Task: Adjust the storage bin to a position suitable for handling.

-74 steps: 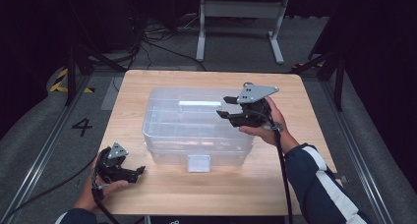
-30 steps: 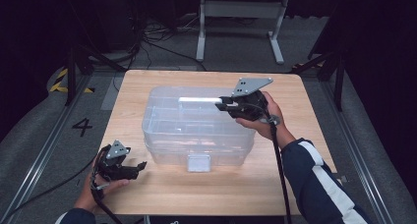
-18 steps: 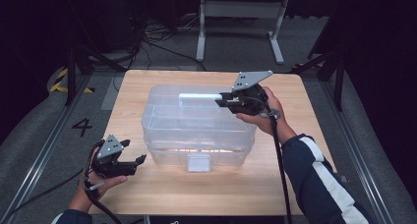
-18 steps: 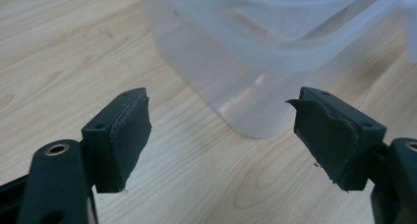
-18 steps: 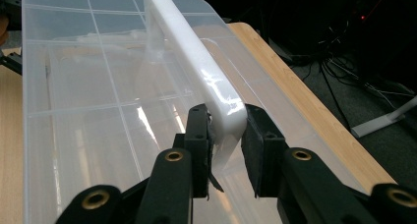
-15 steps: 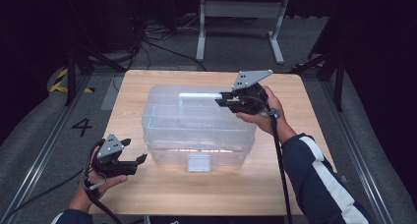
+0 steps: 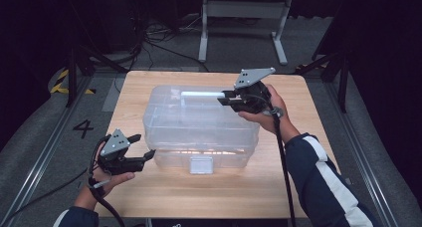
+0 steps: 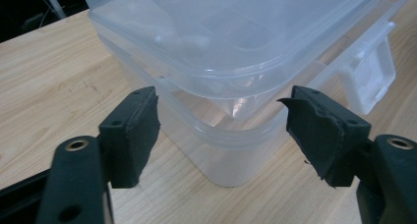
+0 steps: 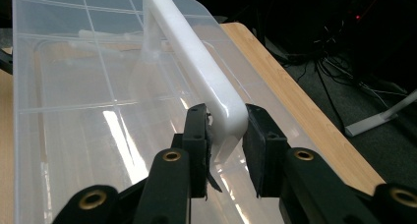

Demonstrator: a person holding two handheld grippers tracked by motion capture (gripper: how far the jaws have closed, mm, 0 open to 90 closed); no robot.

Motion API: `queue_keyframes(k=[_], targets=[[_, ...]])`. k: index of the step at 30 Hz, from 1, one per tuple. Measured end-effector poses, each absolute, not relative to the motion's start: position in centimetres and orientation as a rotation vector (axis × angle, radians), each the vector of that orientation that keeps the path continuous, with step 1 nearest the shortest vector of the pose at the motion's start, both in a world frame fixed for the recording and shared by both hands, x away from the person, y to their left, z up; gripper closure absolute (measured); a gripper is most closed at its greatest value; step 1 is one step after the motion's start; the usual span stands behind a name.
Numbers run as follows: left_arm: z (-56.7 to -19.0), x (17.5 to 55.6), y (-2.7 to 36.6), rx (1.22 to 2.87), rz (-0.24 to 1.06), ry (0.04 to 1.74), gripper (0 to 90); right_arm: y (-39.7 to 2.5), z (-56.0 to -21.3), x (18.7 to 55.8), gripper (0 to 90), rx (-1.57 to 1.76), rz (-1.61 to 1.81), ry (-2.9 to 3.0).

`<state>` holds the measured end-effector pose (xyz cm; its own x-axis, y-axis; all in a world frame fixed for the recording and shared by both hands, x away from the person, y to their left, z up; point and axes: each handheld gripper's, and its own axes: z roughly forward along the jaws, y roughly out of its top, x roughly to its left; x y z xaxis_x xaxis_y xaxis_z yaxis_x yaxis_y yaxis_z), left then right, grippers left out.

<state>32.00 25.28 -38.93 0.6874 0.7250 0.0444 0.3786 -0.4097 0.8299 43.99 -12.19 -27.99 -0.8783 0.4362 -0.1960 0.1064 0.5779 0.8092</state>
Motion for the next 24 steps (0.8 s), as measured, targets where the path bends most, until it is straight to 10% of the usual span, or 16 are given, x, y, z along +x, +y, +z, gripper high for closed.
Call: queue_keyframes(k=[24], targets=[[-39.43, 32.17, 25.00, 2.046, 0.474, 0.779, 74.4, -12.34, -28.15, 43.43, 62.6, 0.469, 1.203, 2.350]])
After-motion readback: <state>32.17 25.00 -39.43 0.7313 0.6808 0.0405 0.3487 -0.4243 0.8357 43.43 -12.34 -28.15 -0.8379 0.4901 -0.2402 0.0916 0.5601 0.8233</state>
